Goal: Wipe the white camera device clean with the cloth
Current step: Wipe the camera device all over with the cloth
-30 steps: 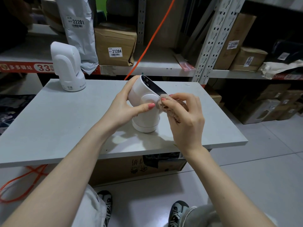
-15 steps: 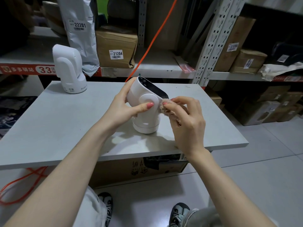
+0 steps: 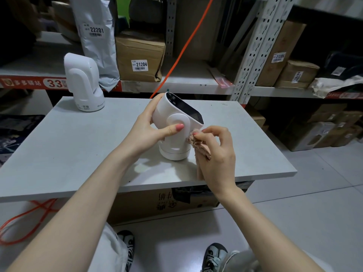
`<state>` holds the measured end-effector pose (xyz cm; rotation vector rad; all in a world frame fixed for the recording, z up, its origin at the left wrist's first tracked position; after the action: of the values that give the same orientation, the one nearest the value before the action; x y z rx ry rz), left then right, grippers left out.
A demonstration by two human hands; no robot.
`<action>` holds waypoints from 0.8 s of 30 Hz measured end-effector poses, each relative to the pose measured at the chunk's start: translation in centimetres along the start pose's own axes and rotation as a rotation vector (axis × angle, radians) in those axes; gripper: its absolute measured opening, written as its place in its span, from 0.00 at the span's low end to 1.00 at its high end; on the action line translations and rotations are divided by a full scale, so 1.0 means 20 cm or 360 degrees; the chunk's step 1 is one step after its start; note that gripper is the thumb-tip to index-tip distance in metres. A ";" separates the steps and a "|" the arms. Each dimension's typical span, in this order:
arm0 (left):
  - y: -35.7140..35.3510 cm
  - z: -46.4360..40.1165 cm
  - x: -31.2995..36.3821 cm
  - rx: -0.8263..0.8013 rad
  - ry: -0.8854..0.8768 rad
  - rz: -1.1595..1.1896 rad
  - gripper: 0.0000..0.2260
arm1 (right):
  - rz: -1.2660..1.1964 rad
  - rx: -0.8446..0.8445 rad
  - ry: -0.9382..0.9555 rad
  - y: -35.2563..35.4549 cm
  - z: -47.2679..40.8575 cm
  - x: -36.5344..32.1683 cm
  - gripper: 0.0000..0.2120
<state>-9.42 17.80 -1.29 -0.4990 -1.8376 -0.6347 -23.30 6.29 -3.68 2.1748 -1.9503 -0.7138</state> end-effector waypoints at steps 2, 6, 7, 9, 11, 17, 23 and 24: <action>0.00 0.00 0.00 0.0006 0.0012 -0.0008 0.35 | 0.0014 0.0061 0.0031 0.01 -0.03 -0.01 0.10; -0.01 0.00 0.01 0.0029 -0.0025 -0.0016 0.33 | 0.0045 0.0200 0.0025 0.03 -0.09 -0.01 0.10; -0.01 0.00 0.01 0.0029 -0.0031 -0.0012 0.32 | 0.0055 0.0199 0.0025 0.02 -0.09 -0.02 0.10; -0.02 -0.01 0.01 0.0013 -0.0042 -0.0010 0.32 | 0.0049 0.0176 0.0025 0.01 -0.08 -0.02 0.10; -0.01 -0.01 0.01 -0.0005 -0.0050 -0.0012 0.32 | 0.0027 0.0124 0.0052 0.01 -0.05 -0.01 0.11; -0.03 0.02 0.03 0.0007 -0.0071 -0.0026 0.33 | 0.0204 -0.0042 0.0055 0.01 0.02 0.07 0.05; -0.04 0.05 0.03 0.0008 -0.0097 -0.0072 0.36 | 0.0023 0.0011 -0.0372 0.10 -0.06 0.12 0.13; -0.03 0.05 0.03 -0.0017 -0.0104 -0.0070 0.36 | -0.0042 0.0027 -0.0428 0.12 -0.08 0.11 0.12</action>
<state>-10.73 17.92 -1.02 -0.4929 -1.9121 -0.6650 -24.78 3.45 -1.88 2.2167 -2.0573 -1.0463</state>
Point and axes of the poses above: each hand's wrist, its own z-axis away from the middle knuckle, its own y-axis out of the back of the hand, x = y × z, the point moved 4 cm from there along -z, towards the middle knuckle
